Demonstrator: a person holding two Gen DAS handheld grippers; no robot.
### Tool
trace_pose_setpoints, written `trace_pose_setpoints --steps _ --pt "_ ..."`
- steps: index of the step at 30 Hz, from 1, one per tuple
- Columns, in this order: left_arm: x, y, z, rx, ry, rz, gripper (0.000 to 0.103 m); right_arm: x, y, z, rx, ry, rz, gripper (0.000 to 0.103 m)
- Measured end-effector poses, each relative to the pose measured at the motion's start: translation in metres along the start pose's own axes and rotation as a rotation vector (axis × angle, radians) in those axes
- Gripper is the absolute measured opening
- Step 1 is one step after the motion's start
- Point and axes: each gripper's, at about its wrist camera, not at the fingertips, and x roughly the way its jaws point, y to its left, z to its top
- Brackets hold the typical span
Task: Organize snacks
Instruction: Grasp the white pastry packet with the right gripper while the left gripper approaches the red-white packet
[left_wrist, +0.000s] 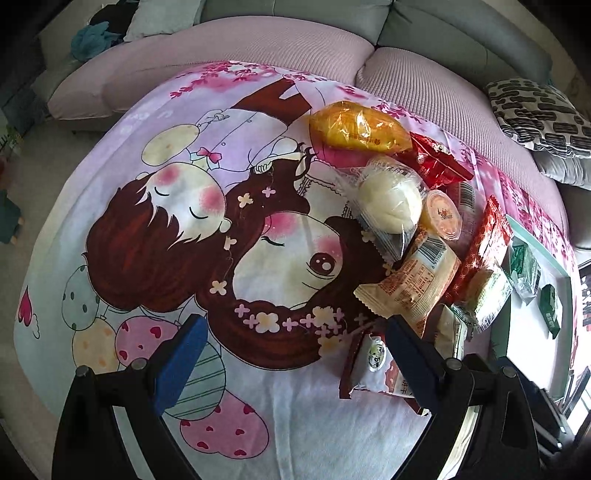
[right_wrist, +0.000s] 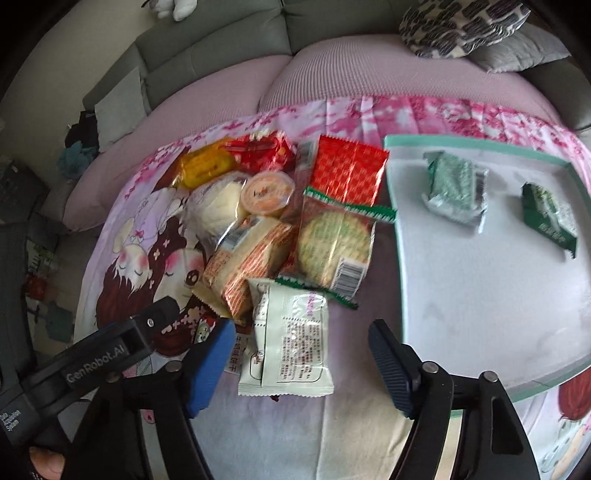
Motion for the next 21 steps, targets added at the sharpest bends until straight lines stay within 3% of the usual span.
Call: trace_pose_setpoints --steps 5,14,21 --pt "0.008 -0.003 -0.001 0.007 0.026 -0.003 0.097 0.011 0.001 -0.001 -0.003 0.032 0.003 0.065" --pt "0.017 -0.007 -0.005 0.001 0.068 -0.030 0.097 0.033 -0.003 -0.003 0.016 0.097 0.001 0.062" --pt "0.022 -0.007 -0.005 -0.009 0.079 -0.027 0.097 0.036 -0.001 -0.003 0.006 0.092 -0.007 0.062"
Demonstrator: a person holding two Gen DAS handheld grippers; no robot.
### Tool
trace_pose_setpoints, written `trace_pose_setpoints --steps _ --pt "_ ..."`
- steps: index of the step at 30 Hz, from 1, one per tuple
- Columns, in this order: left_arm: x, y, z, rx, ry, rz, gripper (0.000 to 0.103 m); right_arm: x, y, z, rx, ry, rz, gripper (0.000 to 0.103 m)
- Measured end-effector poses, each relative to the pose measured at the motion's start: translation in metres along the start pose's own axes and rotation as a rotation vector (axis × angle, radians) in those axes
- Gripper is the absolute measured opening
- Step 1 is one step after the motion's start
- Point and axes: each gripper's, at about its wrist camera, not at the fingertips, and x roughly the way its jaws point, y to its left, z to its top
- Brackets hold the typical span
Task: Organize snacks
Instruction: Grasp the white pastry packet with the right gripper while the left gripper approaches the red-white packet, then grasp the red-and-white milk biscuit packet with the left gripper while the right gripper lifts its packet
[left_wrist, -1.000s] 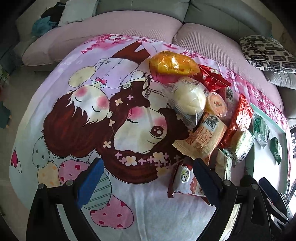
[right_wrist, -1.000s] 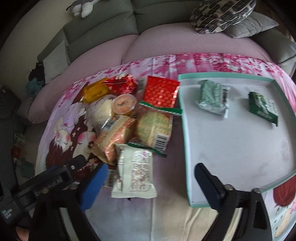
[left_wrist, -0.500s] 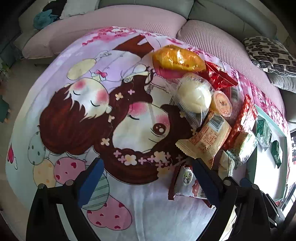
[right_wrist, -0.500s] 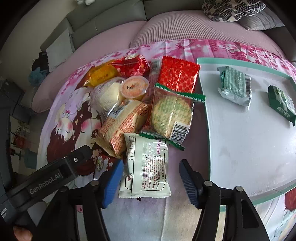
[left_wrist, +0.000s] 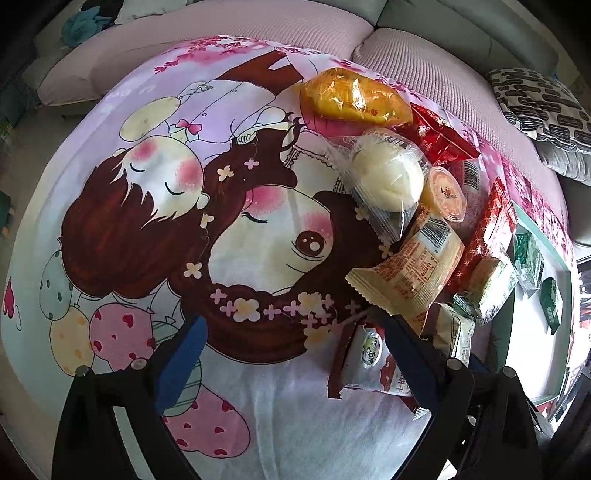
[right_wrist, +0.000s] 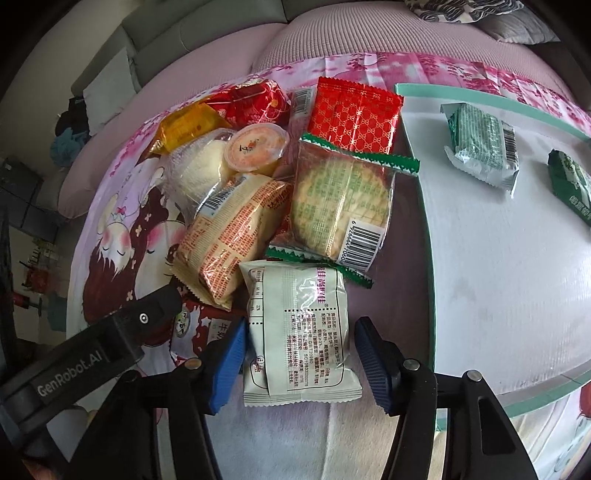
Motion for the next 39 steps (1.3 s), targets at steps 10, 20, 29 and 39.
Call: trace_pose_setpoints --steps 10,20,29,39 --pt "0.010 0.004 -0.001 -0.014 0.020 0.003 0.097 0.001 -0.002 0.001 0.005 -0.001 0.002 0.057" --pt "0.006 0.004 -0.001 -0.018 0.022 -0.008 0.097 -0.003 -0.002 -0.002 -0.012 -0.011 -0.073 0.055" --pt "0.005 -0.015 -0.003 0.032 0.016 -0.030 0.097 -0.020 -0.013 -0.008 0.015 -0.044 -0.050 0.055" --pt "-0.004 -0.022 -0.004 0.049 -0.002 -0.041 0.097 -0.052 -0.018 -0.016 0.012 -0.101 -0.066 0.055"
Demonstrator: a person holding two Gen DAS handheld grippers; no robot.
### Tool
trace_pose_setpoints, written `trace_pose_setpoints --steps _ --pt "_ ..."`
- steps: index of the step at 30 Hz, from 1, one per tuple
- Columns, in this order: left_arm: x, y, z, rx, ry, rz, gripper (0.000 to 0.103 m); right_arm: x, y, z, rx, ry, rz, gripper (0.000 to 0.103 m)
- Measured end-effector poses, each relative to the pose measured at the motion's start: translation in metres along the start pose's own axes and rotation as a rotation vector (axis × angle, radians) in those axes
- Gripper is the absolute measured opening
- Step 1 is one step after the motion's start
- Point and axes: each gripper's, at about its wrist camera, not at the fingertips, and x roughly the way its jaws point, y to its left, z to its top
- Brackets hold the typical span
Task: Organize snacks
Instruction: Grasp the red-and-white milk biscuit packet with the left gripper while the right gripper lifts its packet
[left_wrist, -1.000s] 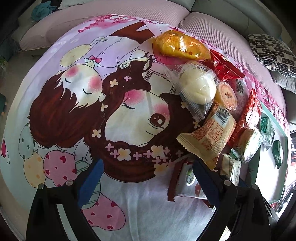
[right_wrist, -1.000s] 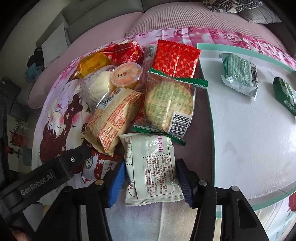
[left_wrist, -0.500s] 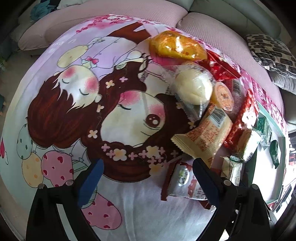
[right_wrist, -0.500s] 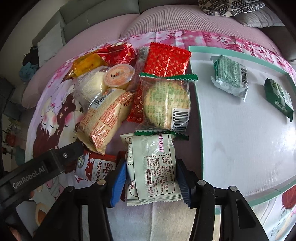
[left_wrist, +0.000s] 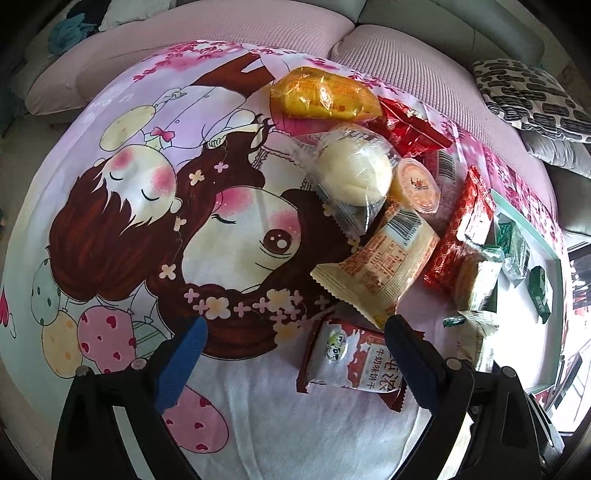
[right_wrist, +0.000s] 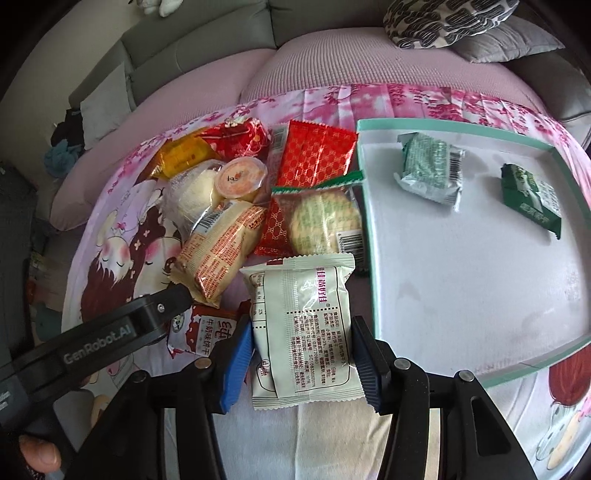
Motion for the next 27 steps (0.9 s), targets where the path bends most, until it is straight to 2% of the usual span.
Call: trace_pose_setpoints --steps 7,10,17,19,21,24,27 --pt "0.001 -0.015 -0.004 0.044 0.006 -0.007 0.097 -0.028 -0.017 -0.005 0.026 -0.053 -0.029 0.055" --pt "0.003 -0.025 -0.008 0.073 0.015 -0.013 0.097 -0.030 -0.024 -0.003 0.047 -0.076 -0.104 0.055" --pt "0.012 -0.051 -0.018 0.157 0.041 -0.010 0.096 -0.032 -0.033 -0.001 0.065 -0.069 -0.085 0.055" --pt "0.017 -0.058 -0.022 0.180 0.051 -0.002 0.091 -0.031 -0.032 -0.001 0.063 -0.069 -0.082 0.055" --pt "0.020 -0.064 -0.025 0.197 0.060 0.010 0.079 -0.029 -0.032 -0.001 0.067 -0.069 -0.080 0.055" --pt "0.020 -0.070 -0.030 0.216 0.047 0.031 0.070 -0.030 -0.034 -0.001 0.075 -0.070 -0.079 0.055" --pt "0.016 -0.070 -0.032 0.205 0.037 0.012 0.064 -0.032 -0.036 -0.001 0.083 -0.074 -0.077 0.055"
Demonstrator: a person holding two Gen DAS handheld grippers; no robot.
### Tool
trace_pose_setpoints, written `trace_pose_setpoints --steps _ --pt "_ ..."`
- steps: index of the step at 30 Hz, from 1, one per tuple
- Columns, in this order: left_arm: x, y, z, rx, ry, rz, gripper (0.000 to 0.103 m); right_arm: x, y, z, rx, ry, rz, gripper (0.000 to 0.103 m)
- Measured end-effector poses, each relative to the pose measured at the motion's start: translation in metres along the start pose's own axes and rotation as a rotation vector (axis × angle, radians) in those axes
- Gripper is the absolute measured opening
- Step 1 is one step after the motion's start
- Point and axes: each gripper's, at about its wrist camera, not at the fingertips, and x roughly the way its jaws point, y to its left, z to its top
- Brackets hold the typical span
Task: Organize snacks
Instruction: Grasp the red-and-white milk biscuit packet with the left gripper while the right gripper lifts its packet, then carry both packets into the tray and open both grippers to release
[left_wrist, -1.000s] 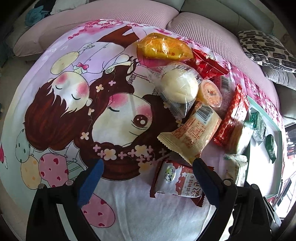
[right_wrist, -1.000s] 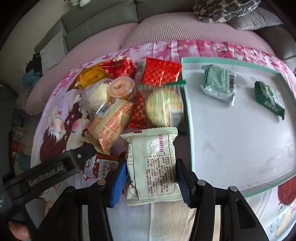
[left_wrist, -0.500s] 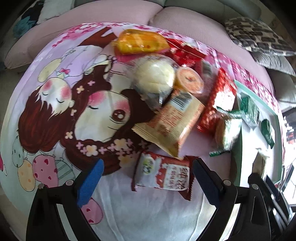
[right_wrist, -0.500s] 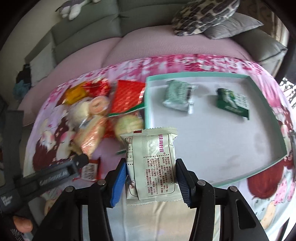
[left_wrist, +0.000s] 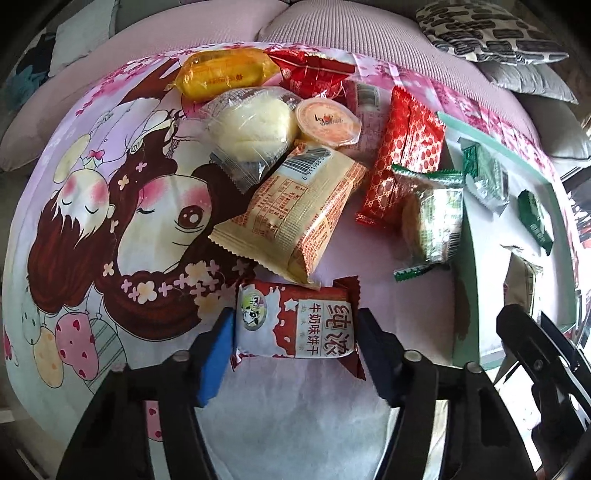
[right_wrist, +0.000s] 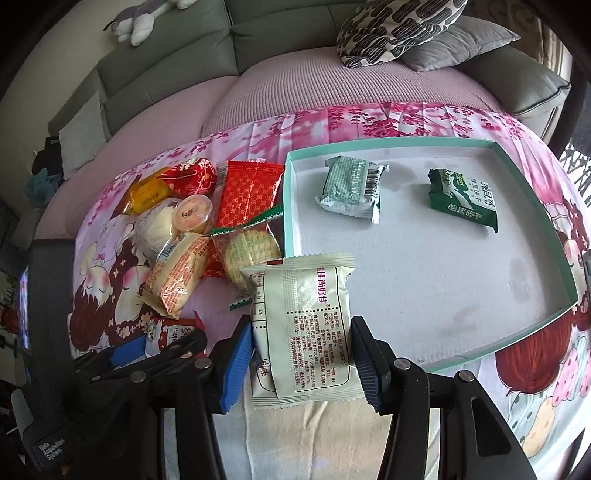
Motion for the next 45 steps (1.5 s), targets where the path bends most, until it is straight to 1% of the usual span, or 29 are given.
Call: trace_pose_setpoints --steps 3,9,16,19,24,29,35,39,43,45 --pt "-0.003 0.000 -0.001 -0.009 -0.006 -0.013 0.062 0.000 -0.002 0.001 0.010 -0.001 0.000 0.055" --pt "-0.018 0.008 -0.006 -0.023 -0.025 -0.072 0.062 -0.001 -0.008 0.003 0.040 -0.004 0.002 0.055" --pt "-0.039 -0.004 -0.010 0.024 -0.067 -0.142 0.062 0.000 -0.036 0.008 0.126 -0.005 -0.006 0.055" --pt "-0.046 -0.014 -0.010 0.050 -0.094 -0.148 0.062 -0.002 -0.054 0.011 0.175 -0.012 -0.017 0.055" --pt "-0.058 -0.034 -0.002 0.106 -0.143 -0.168 0.062 -0.007 -0.086 0.016 0.261 -0.039 -0.080 0.055" --pt "-0.064 -0.068 0.014 0.182 -0.174 -0.168 0.062 -0.009 -0.124 0.024 0.342 -0.062 -0.192 0.055" --pt "-0.049 -0.120 0.027 0.288 -0.146 -0.158 0.062 -0.008 -0.165 0.026 0.423 -0.067 -0.303 0.055" --pt "-0.039 -0.148 0.034 0.340 -0.135 -0.154 0.062 -0.008 -0.181 0.026 0.453 -0.087 -0.318 0.055" --pt "-0.024 -0.161 0.038 0.359 -0.122 -0.138 0.062 -0.007 -0.187 0.026 0.466 -0.085 -0.333 0.055" --pt "-0.017 -0.162 0.037 0.359 -0.109 -0.141 0.062 -0.006 -0.189 0.024 0.472 -0.083 -0.337 0.055"
